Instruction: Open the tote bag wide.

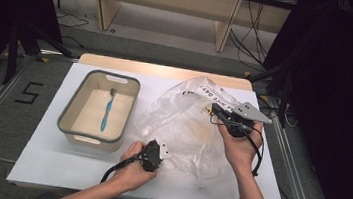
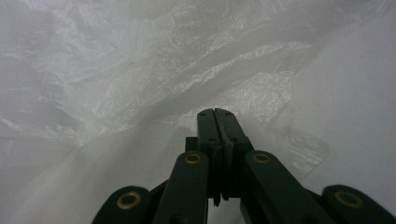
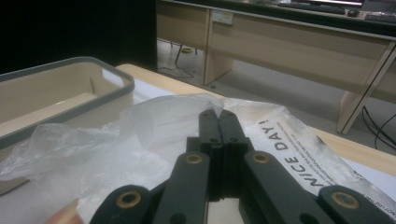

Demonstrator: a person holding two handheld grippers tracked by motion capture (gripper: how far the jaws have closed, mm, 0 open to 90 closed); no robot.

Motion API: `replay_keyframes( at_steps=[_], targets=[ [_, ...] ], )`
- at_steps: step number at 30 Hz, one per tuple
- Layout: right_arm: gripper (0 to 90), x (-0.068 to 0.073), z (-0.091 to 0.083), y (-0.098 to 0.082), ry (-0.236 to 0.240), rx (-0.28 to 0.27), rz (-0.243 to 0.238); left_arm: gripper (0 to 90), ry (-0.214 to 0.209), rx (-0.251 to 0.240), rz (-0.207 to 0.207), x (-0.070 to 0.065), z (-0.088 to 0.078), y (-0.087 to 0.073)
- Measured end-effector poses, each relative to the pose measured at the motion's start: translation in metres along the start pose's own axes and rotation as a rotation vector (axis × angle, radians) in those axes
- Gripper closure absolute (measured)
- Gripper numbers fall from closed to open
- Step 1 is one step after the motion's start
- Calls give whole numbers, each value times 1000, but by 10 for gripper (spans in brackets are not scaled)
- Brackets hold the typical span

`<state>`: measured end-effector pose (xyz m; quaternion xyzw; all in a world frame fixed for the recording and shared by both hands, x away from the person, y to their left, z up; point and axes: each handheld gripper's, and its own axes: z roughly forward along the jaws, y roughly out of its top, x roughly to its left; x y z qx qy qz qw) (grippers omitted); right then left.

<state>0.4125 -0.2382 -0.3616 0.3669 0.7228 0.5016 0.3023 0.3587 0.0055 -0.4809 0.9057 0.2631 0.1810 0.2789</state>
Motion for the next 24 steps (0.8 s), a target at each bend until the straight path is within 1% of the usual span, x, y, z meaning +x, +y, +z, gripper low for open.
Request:
replay_keyframes(
  at_steps=[1,2,4,5,6,7,9,11,13,14,16,18,20,22,23,24],
  targets=[
    [900,0,0,0,1,0,0,877,1,2,1,0,0,0],
    [900,0,0,0,1,0,0,864,-8,1,-6,1,-2,1],
    [900,0,1,0,4,1,-2,825,-14,-16,-13,0,-5,1],
    [900,0,1,0,3,1,-2,775,-13,-29,-12,0,-8,2],
    [900,0,1,0,3,0,-2,744,-11,-42,-10,-1,-11,2],
    [900,0,1,0,3,0,-2,744,-7,-58,-8,-1,-15,2],
    [900,0,1,0,1,-1,1,668,-5,-95,-5,0,-23,2],
    [900,0,0,0,2,-1,2,582,-2,-121,-13,1,-30,1],
    [900,0,0,0,2,-1,5,510,-14,-142,-33,3,-37,-1],
    [900,0,0,0,2,-2,4,479,-20,-146,-35,4,-40,-2],
    [900,0,1,1,3,-3,2,430,-32,-171,-53,6,-47,-5],
    [900,0,1,2,3,-5,3,408,-28,-193,-61,8,-52,-7],
    [900,0,1,3,3,-7,3,397,-15,-198,-63,11,-55,-8],
    [900,1,1,4,4,-8,3,410,3,-213,-66,13,-59,-8],
    [900,1,1,4,5,-9,2,424,21,-219,-58,15,-61,-7],
    [900,1,1,4,5,-7,0,462,36,-225,-54,17,-63,-6]
  ],
)
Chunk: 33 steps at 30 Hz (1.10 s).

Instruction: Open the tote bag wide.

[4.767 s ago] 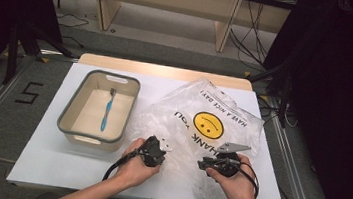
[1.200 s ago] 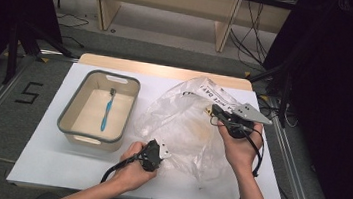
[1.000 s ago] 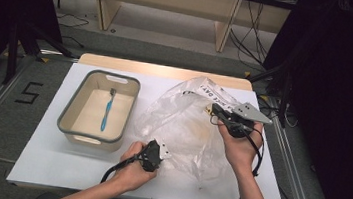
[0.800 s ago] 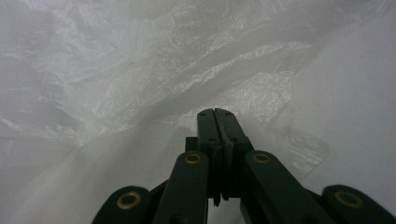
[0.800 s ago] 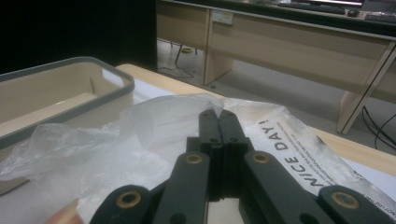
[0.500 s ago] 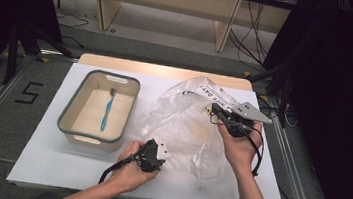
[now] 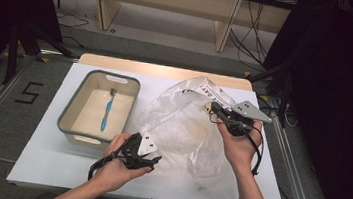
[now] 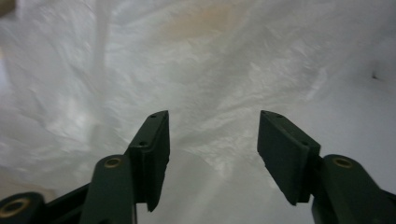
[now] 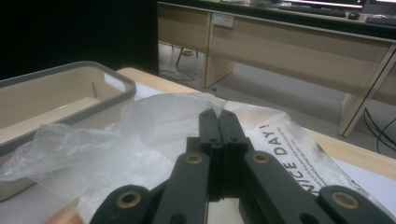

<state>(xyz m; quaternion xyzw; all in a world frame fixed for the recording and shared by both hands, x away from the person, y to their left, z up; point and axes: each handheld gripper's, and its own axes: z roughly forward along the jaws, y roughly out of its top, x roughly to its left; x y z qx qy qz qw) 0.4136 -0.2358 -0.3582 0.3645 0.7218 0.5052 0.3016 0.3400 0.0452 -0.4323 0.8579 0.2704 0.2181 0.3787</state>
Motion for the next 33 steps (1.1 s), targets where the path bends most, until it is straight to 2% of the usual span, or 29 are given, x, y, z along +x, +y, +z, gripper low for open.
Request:
replay_keyframes(
  at_steps=[3,6,8,9,11,15,18,20,23,25,27,29,33],
  targets=[
    [900,0,0,0,1,3,-1,511,35,-58,-5,8,-6,11],
    [900,1,-1,0,1,3,-1,518,93,-106,1,17,-11,28],
    [900,1,-1,0,4,1,-1,511,119,-144,-1,24,-10,41],
    [900,1,-1,0,5,2,-1,501,132,-147,3,27,-7,47],
    [900,2,-1,0,7,4,-3,462,145,-135,11,32,2,59],
    [900,2,-2,-1,15,9,-5,378,142,-58,49,40,29,76],
    [900,2,-3,-1,21,13,-7,386,153,-23,61,44,47,82],
    [900,3,-3,-1,27,15,-9,466,174,-8,73,46,53,85],
    [900,4,-4,-1,37,20,-14,652,217,-15,94,50,59,90],
    [900,6,-3,-2,51,31,-21,766,221,-35,61,53,59,93],
    [900,8,-3,-2,65,44,-25,856,226,-53,53,57,57,95],
    [900,10,-3,-3,75,52,-34,890,244,-68,51,61,53,97],
    [900,13,-1,-4,91,71,-46,893,262,-108,41,66,47,99]
  ],
)
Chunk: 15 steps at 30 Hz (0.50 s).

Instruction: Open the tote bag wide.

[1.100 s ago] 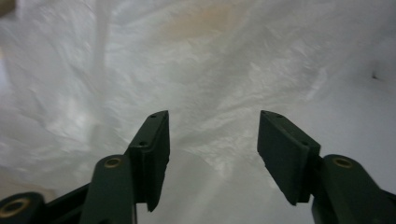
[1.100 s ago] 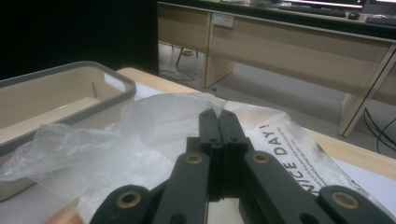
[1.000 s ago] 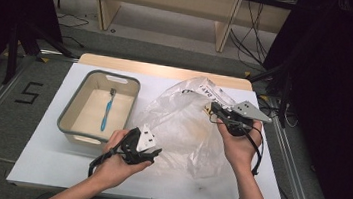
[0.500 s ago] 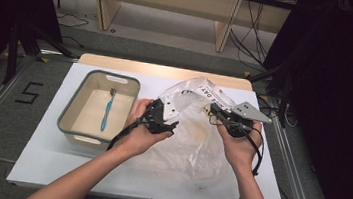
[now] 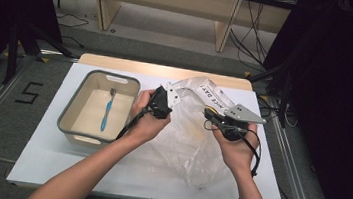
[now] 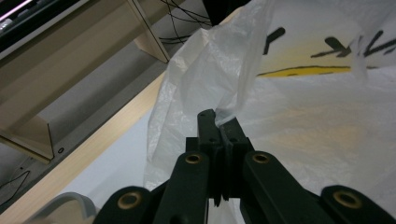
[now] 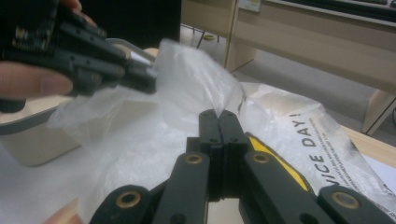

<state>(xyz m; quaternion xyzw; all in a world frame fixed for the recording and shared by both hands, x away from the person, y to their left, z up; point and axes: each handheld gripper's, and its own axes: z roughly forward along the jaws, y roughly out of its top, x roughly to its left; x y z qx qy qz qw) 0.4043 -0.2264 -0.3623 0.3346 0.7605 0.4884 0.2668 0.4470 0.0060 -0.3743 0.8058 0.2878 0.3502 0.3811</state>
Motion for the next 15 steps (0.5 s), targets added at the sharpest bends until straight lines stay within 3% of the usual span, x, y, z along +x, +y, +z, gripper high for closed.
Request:
replay_keyframes(
  at_steps=[3,6,7,8,10,11,13,15],
  targets=[
    [886,2,2,-1,16,24,-9,894,-1,-15,-13,4,-3,1],
    [786,6,5,-4,23,73,-29,894,-8,-31,-28,4,-5,2],
    [731,7,6,-5,18,85,-32,894,-9,-37,-33,4,-5,2],
    [606,10,10,-6,12,110,-52,894,-12,-40,-34,3,-6,2],
    [499,12,15,-8,7,126,-67,894,-14,-42,-35,3,-7,3],
    [499,12,15,-8,7,126,-67,894,-16,-46,-34,3,-8,3],
    [375,18,22,-10,1,145,-84,894,-15,-48,-37,4,-9,3],
    [296,23,28,-12,-19,134,-99,894,-12,-47,-38,5,-9,4]
  ],
)
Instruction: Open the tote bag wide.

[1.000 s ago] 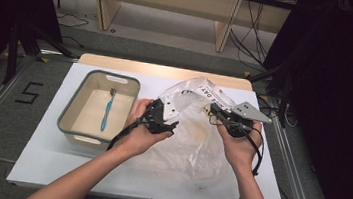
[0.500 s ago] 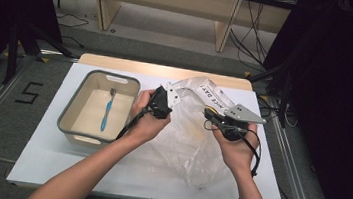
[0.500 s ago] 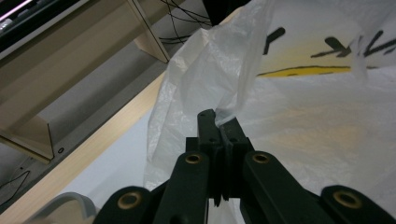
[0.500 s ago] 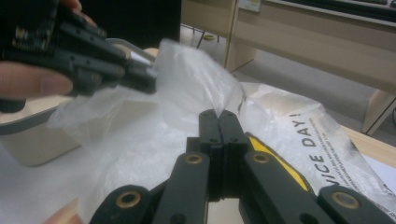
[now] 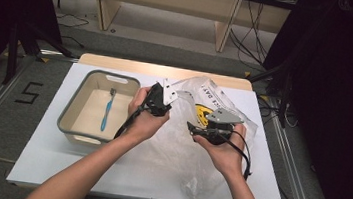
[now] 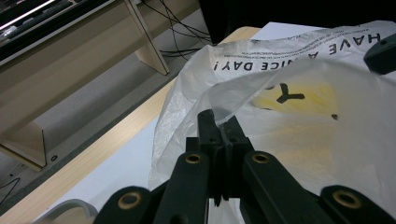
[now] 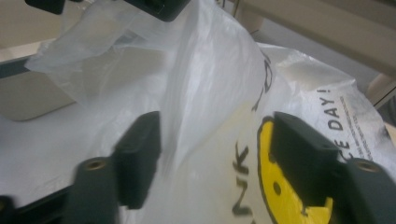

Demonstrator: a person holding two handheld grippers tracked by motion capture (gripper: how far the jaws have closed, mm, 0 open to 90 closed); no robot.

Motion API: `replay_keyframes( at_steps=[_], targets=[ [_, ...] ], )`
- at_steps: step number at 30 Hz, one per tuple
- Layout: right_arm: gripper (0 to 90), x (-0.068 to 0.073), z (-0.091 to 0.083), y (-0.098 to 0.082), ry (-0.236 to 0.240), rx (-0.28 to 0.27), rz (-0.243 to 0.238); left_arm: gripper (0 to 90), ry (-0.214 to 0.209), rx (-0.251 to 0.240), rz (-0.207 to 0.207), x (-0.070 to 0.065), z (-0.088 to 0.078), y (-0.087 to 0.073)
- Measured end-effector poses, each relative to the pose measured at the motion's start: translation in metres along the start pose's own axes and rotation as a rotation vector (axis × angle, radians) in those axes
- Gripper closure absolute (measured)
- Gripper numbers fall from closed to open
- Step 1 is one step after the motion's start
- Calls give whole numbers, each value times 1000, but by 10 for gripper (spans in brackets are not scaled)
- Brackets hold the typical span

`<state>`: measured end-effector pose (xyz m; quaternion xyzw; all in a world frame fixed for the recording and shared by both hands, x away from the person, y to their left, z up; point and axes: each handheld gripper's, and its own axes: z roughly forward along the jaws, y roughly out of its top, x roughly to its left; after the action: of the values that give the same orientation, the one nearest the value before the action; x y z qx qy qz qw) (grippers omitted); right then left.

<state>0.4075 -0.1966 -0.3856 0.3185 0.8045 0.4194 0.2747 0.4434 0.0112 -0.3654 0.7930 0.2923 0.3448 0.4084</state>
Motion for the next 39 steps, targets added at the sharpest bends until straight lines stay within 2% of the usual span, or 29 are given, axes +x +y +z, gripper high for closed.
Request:
replay_keyframes(
  at_steps=[2,4,7,10,11,13,14,16,21,25,30,36,39],
  targets=[
    [263,2,5,-1,-5,4,-9,894,2,3,3,2,-1,0],
    [285,4,10,-5,-9,47,-14,894,4,3,-4,2,-1,0],
    [441,4,15,-16,-5,125,-17,894,2,4,-5,3,-1,-1],
    [675,3,15,-20,29,140,11,894,-3,9,4,2,-1,0],
    [763,2,14,-21,20,140,15,894,-5,11,0,1,0,-1],
    [867,0,12,-20,28,126,44,894,-4,11,0,1,0,-1],
    [894,0,10,-19,10,113,46,894,-4,10,0,0,0,-1],
    [900,-1,6,-17,-1,90,58,893,-8,11,4,-1,0,-1],
    [900,-4,-6,-9,-67,32,47,869,-14,3,12,-3,-3,-1],
    [900,-7,-14,-1,-90,-8,51,784,-28,-1,9,-4,-7,-2],
    [900,-11,-16,-1,-101,-10,69,619,-54,22,-11,-4,-14,-4],
    [900,-14,-17,-2,-108,-12,84,442,-127,47,-57,-10,-26,-9],
    [900,-14,-17,-2,-107,-10,85,378,-153,62,-56,-12,-32,-14]
  ],
)
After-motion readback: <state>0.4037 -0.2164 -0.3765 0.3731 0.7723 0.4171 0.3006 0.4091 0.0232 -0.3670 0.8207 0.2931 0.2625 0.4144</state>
